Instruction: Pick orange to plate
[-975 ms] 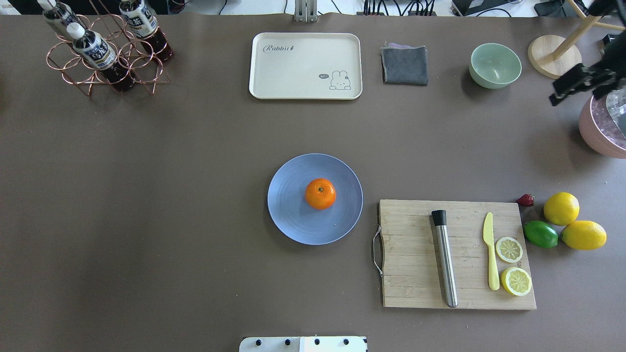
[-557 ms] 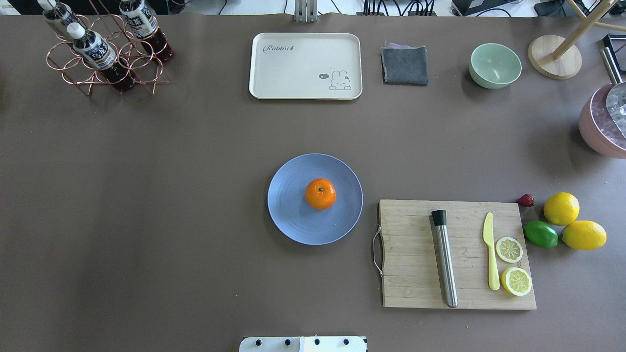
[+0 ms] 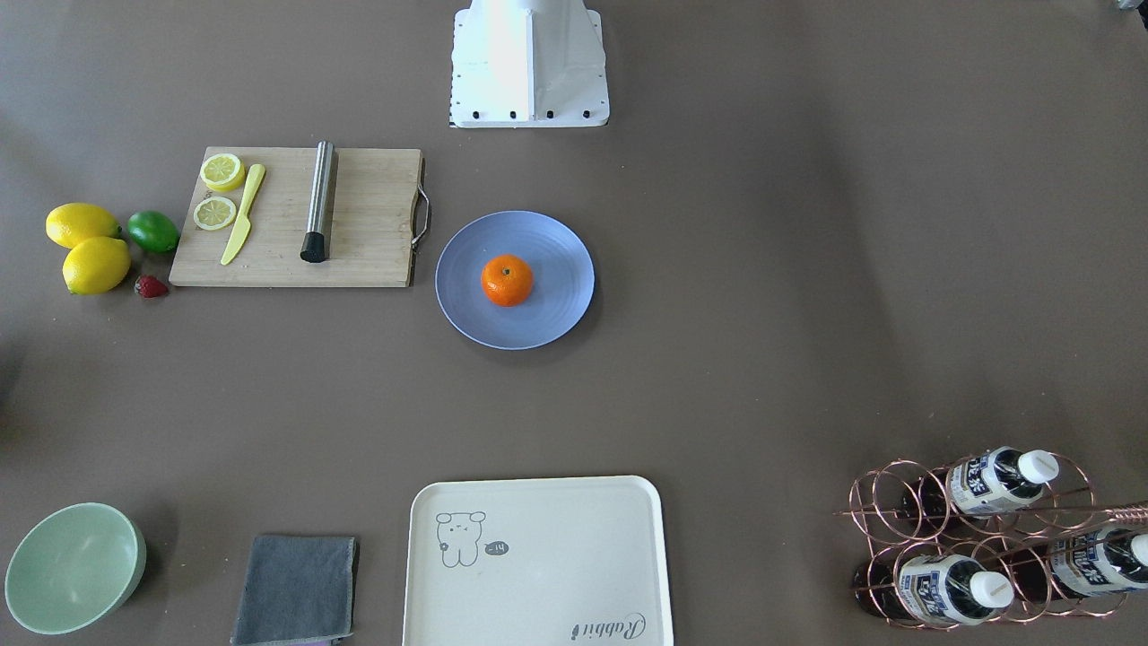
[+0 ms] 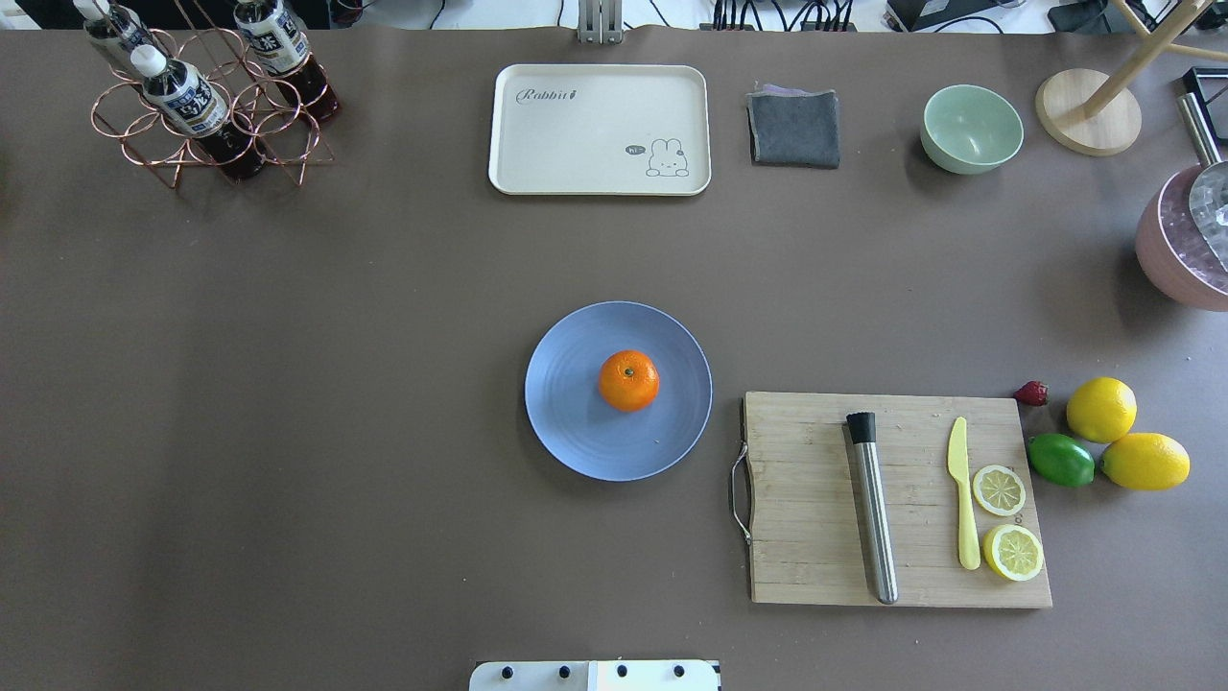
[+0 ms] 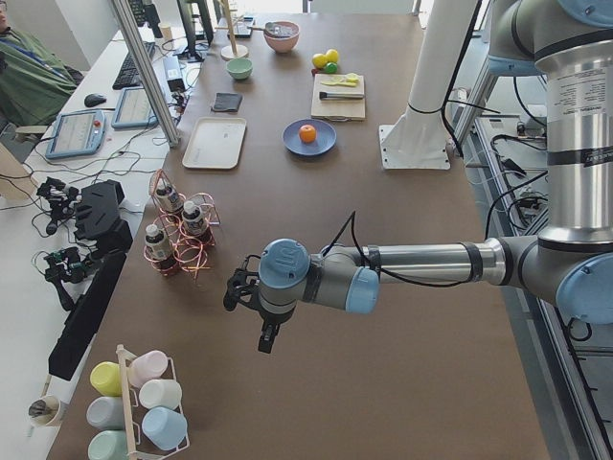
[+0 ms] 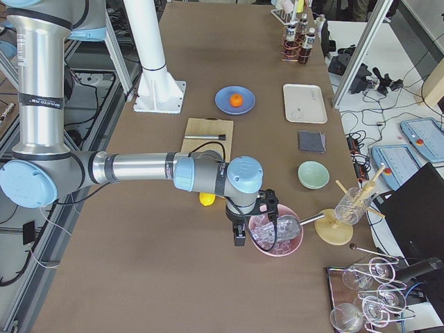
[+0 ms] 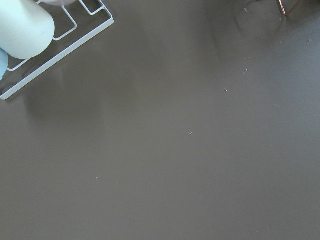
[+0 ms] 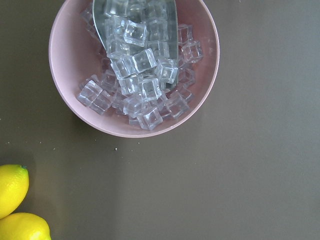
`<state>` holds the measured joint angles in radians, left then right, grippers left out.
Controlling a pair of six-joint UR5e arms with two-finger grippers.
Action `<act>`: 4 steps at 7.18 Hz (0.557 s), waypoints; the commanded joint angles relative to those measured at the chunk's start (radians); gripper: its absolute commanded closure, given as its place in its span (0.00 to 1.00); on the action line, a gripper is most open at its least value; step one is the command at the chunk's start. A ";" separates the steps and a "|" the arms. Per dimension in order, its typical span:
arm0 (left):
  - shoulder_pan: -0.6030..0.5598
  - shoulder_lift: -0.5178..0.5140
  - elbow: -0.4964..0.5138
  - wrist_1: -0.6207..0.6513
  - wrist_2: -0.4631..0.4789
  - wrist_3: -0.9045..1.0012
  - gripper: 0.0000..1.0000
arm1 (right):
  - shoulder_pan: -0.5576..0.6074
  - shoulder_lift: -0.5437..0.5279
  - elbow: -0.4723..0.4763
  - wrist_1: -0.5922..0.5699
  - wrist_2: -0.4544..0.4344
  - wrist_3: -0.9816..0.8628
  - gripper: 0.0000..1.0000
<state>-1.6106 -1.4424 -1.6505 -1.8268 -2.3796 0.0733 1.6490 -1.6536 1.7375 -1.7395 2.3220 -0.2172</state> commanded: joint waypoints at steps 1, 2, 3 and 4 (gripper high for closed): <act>-0.003 -0.016 -0.017 0.011 0.003 -0.010 0.02 | 0.003 -0.003 -0.003 0.000 -0.003 0.002 0.00; -0.002 -0.019 -0.025 0.011 0.005 -0.012 0.02 | 0.003 -0.005 -0.003 0.000 -0.003 0.004 0.00; 0.003 -0.019 -0.044 0.011 0.037 -0.012 0.02 | 0.005 -0.005 -0.006 0.000 -0.004 0.005 0.00; 0.005 -0.019 -0.064 0.020 0.086 -0.012 0.02 | 0.005 -0.005 -0.009 0.000 -0.004 0.004 0.00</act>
<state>-1.6089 -1.4610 -1.6918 -1.8142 -2.3414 0.0620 1.6530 -1.6579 1.7322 -1.7395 2.3185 -0.2129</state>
